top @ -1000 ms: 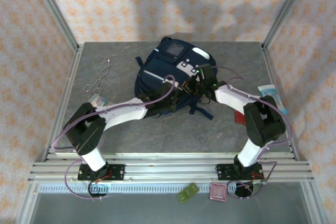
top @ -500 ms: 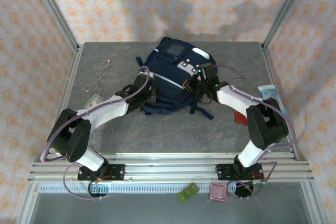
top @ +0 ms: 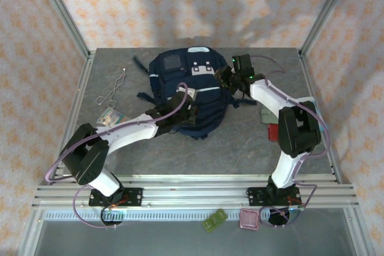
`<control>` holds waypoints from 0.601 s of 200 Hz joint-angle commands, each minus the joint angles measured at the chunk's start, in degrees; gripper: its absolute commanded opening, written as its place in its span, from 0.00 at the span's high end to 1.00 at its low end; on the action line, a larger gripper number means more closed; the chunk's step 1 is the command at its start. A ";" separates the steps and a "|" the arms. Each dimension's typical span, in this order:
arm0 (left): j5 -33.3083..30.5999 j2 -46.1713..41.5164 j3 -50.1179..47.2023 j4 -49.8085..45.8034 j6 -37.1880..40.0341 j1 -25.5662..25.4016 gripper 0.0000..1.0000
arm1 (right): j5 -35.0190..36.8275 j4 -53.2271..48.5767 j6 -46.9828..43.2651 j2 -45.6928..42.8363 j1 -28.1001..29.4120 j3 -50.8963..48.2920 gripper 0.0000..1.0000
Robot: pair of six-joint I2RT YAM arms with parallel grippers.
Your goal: Pack books, pencil case, and school supplies into a backpack
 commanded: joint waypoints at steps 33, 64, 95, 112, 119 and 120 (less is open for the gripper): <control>1.65 3.23 5.47 -1.05 -0.33 -0.65 1.00 | -0.87 1.66 2.23 -11.53 1.77 -12.59 0.60; 1.62 3.08 5.07 -0.76 -0.44 -0.75 1.00 | 0.58 -0.06 4.46 -16.00 1.91 -18.14 0.55; 1.97 2.90 5.22 -0.46 -0.38 -0.84 1.00 | -1.84 2.00 5.95 -16.53 2.59 -21.01 0.54; 2.25 2.86 5.47 -0.38 -0.10 -0.93 1.00 | -1.71 3.62 6.29 -15.86 3.54 -20.13 0.54; 2.34 2.95 5.60 -0.51 -0.11 -0.95 1.00 | -1.70 3.97 6.45 -15.31 3.89 -19.35 0.54; 2.34 2.94 5.63 -0.53 -0.11 -0.94 1.00 | -1.66 4.04 6.46 -15.19 3.91 -19.22 0.55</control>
